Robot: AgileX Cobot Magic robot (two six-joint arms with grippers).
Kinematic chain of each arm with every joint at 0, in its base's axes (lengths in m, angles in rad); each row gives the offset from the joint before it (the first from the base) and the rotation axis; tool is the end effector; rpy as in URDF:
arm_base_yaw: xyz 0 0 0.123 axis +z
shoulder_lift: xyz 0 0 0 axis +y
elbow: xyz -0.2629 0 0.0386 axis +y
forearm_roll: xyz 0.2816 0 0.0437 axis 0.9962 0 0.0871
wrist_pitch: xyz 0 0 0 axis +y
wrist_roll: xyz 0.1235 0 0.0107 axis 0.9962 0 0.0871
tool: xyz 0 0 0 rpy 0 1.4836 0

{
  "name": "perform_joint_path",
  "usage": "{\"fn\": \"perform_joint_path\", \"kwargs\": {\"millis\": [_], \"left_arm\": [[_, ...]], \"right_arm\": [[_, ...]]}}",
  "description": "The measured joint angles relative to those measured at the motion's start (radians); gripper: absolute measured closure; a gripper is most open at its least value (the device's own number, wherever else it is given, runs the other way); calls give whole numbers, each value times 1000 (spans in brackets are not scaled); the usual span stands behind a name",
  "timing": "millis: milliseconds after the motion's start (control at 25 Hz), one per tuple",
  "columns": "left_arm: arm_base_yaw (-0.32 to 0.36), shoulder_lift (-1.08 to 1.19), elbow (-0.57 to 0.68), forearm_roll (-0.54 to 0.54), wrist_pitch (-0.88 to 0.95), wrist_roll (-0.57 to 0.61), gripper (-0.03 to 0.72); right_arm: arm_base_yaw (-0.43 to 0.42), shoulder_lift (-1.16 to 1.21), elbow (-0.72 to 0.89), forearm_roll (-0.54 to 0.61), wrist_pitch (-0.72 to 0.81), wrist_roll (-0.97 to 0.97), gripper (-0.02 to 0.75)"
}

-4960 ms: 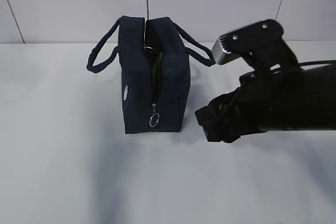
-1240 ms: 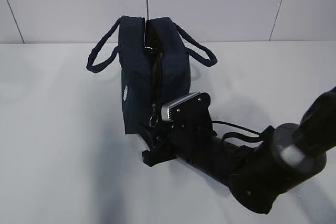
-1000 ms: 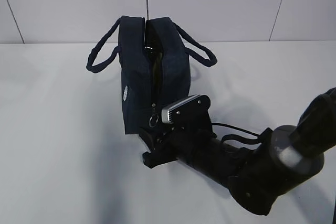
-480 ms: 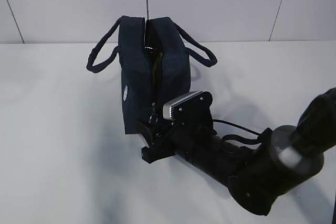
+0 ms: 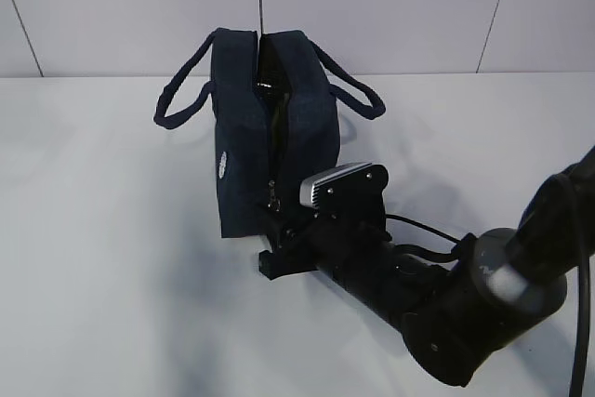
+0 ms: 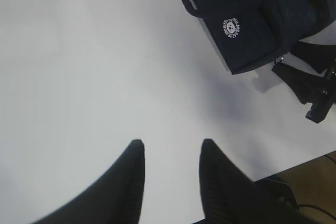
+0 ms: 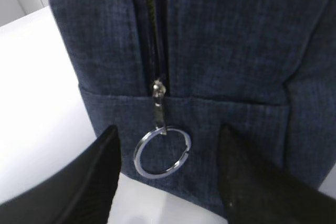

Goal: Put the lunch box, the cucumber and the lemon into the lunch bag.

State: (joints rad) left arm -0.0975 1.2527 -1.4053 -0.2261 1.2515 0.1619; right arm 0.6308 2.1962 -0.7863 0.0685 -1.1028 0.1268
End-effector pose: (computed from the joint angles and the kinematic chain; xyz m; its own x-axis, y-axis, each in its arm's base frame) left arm 0.2871 -0.0546 0.3686 -0.8175 0.1680 -0.5509 0.2833 0.9501 -0.1307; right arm 0.3228 0.2264 0.0154 -0.2596 0.0045 -0.9657 -0.5061 0.8511 0.1401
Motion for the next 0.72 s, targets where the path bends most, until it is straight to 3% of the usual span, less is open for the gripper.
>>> {"fn": "perform_joint_path", "kwargs": {"millis": [200,400,720], "left_arm": [[0,0,0,0,0,0,452],[0,0,0,2,0,0,452],[0,0,0,2,0,0,452]], "right_arm": [[0,0,0,6,-8,0,302],[0,0,0,4,-8,0,370],[0,0,0,-69,-8,35,391]]}}
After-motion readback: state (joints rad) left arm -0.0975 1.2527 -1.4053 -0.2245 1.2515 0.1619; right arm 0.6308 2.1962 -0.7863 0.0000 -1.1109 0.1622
